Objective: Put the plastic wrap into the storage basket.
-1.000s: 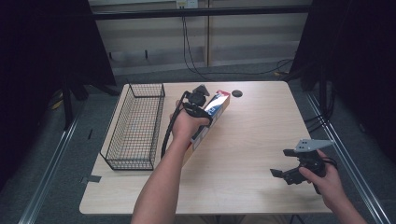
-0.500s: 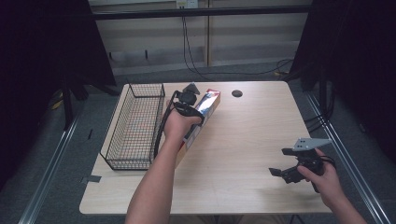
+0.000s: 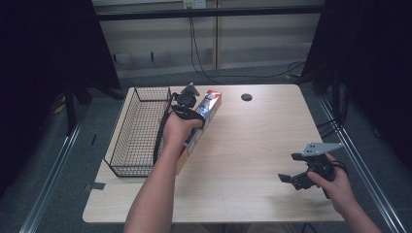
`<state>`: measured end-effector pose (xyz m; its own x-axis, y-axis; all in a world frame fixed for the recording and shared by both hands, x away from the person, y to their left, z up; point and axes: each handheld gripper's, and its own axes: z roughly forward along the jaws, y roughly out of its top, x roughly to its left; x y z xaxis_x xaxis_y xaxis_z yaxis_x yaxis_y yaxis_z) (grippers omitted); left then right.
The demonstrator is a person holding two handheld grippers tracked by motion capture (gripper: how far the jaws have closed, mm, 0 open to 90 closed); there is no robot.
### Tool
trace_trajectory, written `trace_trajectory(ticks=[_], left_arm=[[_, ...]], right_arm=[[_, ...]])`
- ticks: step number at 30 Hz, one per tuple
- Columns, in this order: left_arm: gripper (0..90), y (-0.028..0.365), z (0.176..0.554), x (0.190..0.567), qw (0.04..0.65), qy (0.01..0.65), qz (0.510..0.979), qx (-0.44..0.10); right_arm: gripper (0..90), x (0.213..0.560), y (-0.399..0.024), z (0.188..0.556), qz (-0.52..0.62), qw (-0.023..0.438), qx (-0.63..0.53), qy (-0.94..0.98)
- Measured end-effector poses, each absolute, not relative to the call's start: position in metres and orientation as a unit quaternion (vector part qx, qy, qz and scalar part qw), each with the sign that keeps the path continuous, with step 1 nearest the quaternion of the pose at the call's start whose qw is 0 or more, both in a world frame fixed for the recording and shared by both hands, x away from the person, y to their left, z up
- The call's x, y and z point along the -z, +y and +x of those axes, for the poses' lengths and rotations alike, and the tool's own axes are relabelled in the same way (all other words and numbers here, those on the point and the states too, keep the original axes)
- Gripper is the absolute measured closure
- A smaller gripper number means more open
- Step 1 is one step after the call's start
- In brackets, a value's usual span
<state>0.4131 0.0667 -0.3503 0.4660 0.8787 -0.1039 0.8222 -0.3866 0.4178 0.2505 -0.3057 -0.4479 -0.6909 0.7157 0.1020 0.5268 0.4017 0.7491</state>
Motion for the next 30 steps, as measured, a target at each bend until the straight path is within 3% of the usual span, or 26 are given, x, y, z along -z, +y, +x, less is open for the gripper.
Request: trace_trajectory(ticks=[30], left_arm=[[43.4,0.116,0.409,0.333,0.209,0.552,0.803,-0.083]], right_arm=[[3.4,0.449,-0.304,0.253,0.374,0.121,-0.393,0.831]])
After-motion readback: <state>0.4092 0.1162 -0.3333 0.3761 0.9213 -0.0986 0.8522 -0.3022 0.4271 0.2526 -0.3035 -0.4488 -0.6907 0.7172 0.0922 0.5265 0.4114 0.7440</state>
